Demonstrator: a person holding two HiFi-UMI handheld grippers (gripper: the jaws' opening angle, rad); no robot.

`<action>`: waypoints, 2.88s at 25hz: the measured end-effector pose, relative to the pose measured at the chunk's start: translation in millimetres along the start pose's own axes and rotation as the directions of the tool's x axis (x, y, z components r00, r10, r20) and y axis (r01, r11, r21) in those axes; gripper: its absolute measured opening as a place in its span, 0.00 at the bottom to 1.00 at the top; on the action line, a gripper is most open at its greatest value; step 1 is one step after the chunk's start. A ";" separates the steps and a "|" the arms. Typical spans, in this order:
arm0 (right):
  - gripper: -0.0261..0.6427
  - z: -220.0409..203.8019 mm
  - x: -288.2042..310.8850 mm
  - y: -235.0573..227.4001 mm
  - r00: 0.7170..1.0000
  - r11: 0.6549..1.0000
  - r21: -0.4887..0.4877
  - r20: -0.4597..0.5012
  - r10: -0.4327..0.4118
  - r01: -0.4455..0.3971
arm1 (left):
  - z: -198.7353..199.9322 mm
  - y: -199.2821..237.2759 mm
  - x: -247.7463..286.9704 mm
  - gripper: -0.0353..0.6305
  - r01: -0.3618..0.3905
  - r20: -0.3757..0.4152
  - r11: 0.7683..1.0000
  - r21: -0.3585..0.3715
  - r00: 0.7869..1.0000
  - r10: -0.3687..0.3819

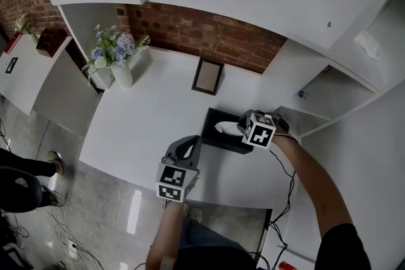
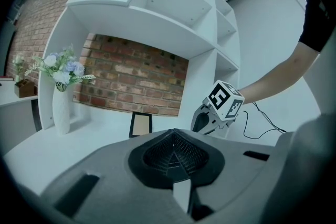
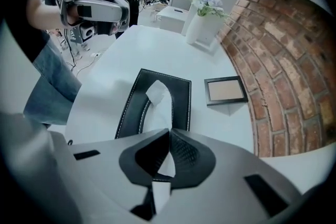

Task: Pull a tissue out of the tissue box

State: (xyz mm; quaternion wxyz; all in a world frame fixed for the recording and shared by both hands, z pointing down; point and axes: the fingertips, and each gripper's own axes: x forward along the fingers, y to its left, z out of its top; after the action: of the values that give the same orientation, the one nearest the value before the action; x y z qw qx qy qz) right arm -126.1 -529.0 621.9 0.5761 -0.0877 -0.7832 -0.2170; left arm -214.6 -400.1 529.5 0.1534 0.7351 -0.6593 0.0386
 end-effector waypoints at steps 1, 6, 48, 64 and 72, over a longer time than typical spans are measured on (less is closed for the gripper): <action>0.04 0.0 -1.9 -1.4 1.000 1.000 0.005 0.003 -0.009 0.009 | 0.6 -0.3 -0.3 0.07 0.001 0.001 1.000 0.002 1.000 -0.001; 0.04 0.1 -13.2 -9.4 0.998 0.998 0.011 0.013 -0.063 0.063 | 4.6 -2.1 -2.1 0.07 0.002 0.009 1.000 0.010 1.000 -0.002; 0.04 14.1 -230.0 -1.9 0.592 0.663 0.646 0.383 -0.709 0.377 | 44.1 -42.1 -36.4 0.07 0.022 0.100 0.997 0.078 0.995 -0.030; 0.04 -63.6 -272.8 81.9 0.232 0.165 0.986 0.161 -0.959 0.000 | 78.6 -71.3 -48.0 0.07 0.009 0.165 0.989 0.145 0.986 -0.033; 0.04 -64.3 -245.0 102.6 0.286 0.165 0.986 0.152 -0.946 0.020 | 81.9 -78.7 -54.3 0.07 0.010 0.161 0.987 0.160 0.986 -0.036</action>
State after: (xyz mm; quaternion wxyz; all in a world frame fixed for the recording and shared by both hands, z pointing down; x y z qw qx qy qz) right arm 47.8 -438.3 431.6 -0.0384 0.4513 -0.8878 0.0820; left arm -156.3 -364.2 423.9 0.0404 0.7532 -0.6559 0.0285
